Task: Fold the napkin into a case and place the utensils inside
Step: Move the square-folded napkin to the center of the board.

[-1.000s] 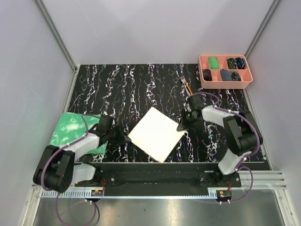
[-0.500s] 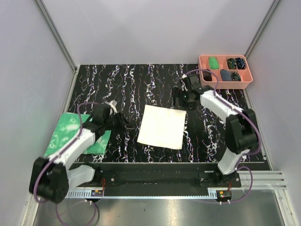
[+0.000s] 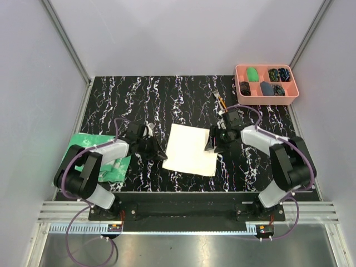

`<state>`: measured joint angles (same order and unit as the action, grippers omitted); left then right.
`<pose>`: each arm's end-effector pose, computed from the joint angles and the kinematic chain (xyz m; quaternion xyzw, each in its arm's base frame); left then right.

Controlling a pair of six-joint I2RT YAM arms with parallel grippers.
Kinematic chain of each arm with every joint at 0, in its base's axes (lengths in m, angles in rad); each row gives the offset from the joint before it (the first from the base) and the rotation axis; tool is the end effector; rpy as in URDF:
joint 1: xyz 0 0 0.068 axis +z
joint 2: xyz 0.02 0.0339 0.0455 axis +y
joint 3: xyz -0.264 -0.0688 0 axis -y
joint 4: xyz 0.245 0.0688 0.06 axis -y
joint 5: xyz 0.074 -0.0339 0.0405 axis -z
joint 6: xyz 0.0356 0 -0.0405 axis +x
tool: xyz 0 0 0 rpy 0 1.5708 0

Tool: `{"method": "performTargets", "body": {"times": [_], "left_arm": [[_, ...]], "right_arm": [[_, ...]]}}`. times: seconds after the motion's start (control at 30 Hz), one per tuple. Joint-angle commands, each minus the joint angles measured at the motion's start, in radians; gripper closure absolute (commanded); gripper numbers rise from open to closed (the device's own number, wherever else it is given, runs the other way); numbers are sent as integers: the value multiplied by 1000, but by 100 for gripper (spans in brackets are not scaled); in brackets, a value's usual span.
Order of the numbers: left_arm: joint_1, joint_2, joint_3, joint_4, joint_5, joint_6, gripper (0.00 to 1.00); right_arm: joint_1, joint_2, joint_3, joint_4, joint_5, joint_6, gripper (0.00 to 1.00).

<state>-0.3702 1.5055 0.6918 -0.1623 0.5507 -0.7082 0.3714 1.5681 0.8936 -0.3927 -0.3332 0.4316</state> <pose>0.2479 -0.1162 0.1537 -0.0762 0.9204 -0.3679 0.1085 0.2754 0.1197 0.1771 -0.0126 0.9559 0.2438 0.1634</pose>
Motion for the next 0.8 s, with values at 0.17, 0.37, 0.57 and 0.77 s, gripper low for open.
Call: {"method": "performTargets", "body": {"times": [0.17, 0.37, 0.57, 0.77], "left_arm": [[-41, 4, -155, 118, -61, -27, 86], [-53, -102, -224, 103, -100, -45, 84], [-114, -168, -176, 102, -43, -95, 77], [-139, -177, -104, 90, -32, -111, 80]], "right_arm": [[-6, 227, 218, -32, 175, -137, 44], [-5, 97, 225, -186, 252, -19, 29], [-5, -115, 19, -169, 99, 168, 28], [-5, -189, -137, -89, 45, 253, 44]]}}
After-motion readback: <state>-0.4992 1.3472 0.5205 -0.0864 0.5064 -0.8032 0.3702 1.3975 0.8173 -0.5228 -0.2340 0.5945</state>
